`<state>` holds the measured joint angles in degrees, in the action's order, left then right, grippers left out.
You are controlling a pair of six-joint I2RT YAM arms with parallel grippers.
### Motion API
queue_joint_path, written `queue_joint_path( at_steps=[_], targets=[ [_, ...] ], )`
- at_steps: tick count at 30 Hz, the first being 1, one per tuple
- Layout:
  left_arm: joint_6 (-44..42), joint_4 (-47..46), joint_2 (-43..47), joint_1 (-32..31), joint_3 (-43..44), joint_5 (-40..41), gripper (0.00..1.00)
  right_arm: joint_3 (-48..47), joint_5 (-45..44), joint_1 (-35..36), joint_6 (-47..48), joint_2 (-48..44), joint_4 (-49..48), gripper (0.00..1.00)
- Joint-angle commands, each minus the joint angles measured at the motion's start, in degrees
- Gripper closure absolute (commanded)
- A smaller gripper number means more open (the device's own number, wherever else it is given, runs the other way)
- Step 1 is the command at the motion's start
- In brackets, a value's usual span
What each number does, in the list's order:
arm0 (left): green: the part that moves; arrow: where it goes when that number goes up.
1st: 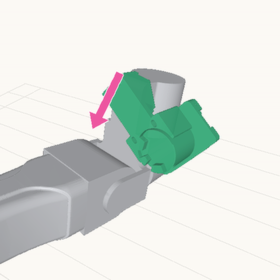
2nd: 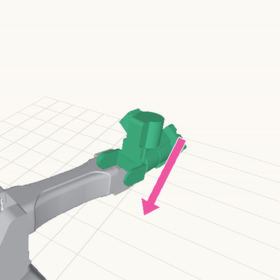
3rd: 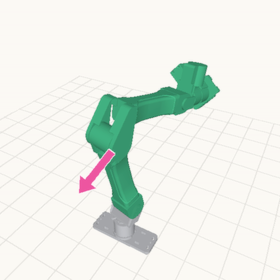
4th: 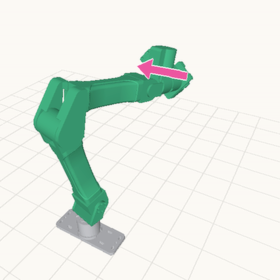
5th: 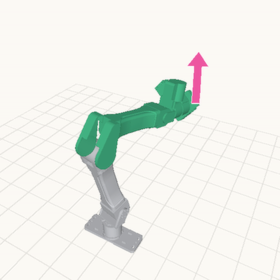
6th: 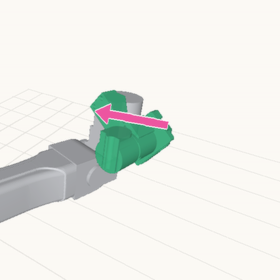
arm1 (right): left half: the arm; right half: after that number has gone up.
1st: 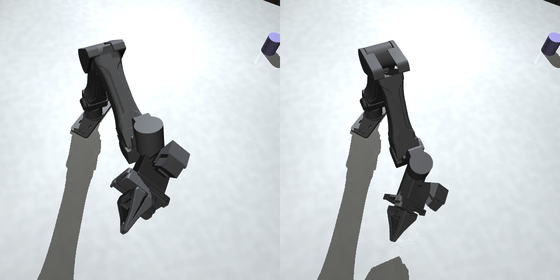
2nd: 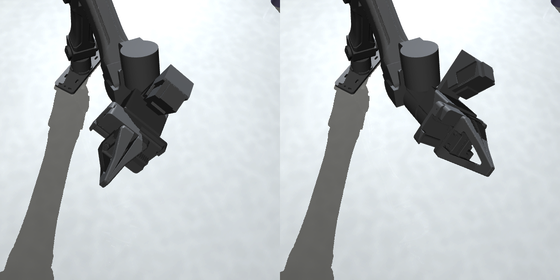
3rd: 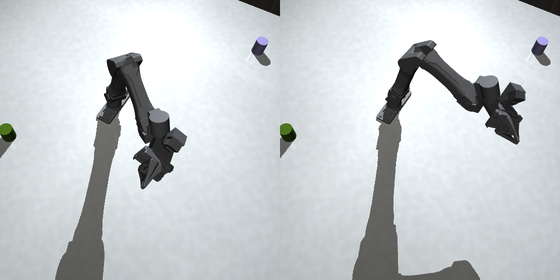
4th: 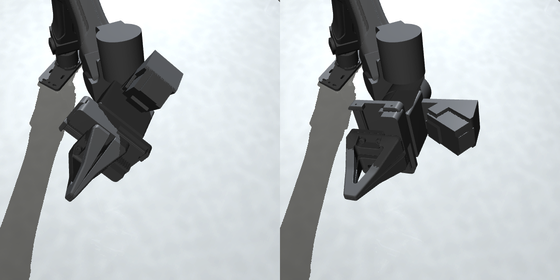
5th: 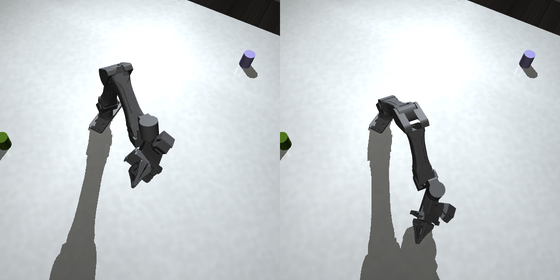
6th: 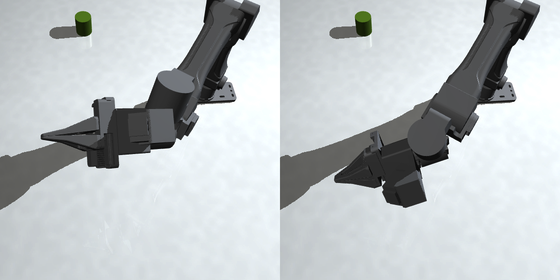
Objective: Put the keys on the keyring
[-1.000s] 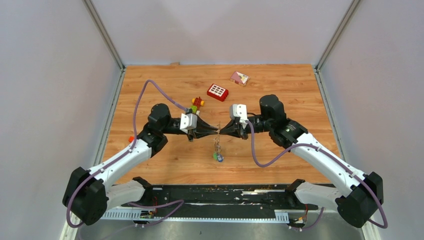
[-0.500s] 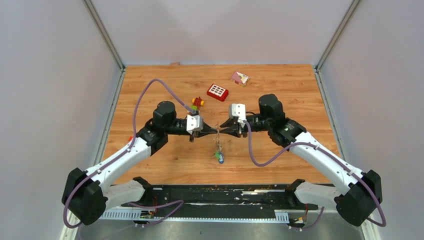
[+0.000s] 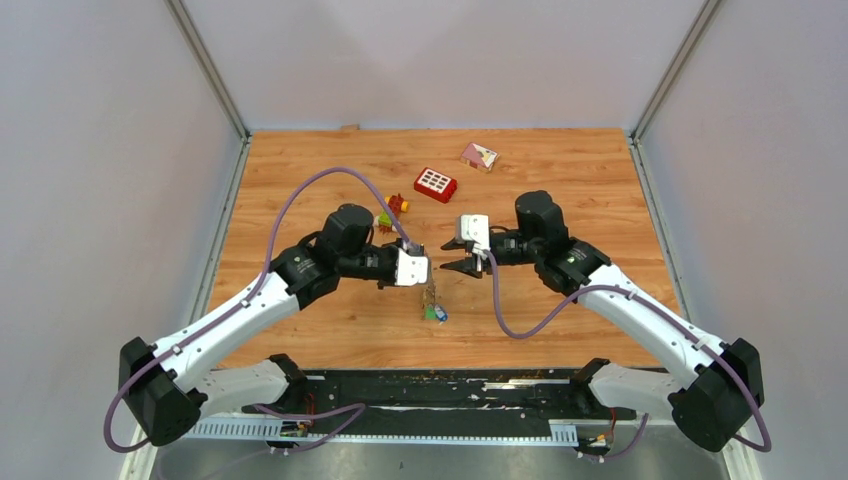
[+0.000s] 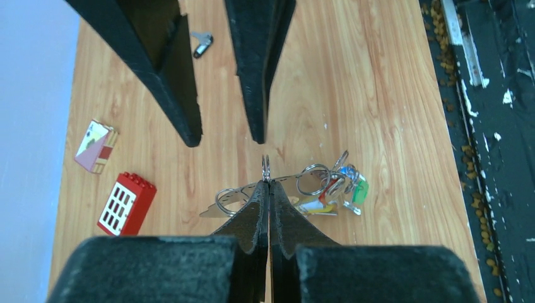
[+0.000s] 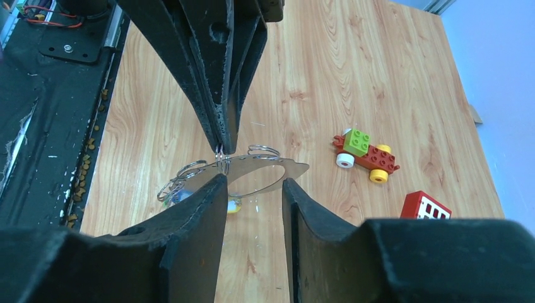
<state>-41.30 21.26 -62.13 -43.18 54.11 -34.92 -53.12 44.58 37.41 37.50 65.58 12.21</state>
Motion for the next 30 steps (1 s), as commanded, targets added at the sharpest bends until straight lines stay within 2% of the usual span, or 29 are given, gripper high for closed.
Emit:
queue_joint_path(
  at_steps=[1,13,22,26,30],
  targets=[
    [-3.14,1.89,0.18,-1.26,2.14,3.31,1.00,-0.20,2.74,0.88,2.45,0.57,0.63,0.63],
    [-1.26,-0.14,-0.40,-1.91,2.12,3.22,1.00,-0.49,3.35,3.42,3.49,3.40,1.84,0.66],
    [0.77,-1.71,-0.54,-1.99,0.57,0.82,1.00,-0.74,1.18,4.55,1.53,4.02,0.25,0.80],
    [2.84,-2.73,-0.49,-1.97,0.33,-0.73,1.00,-0.50,-1.21,4.70,0.15,3.43,-1.19,0.99],
    [3.49,-3.87,0.93,-1.57,-0.63,-1.62,1.00,-1.02,-2.72,4.60,-0.23,1.69,-0.62,1.00]
  ],
)
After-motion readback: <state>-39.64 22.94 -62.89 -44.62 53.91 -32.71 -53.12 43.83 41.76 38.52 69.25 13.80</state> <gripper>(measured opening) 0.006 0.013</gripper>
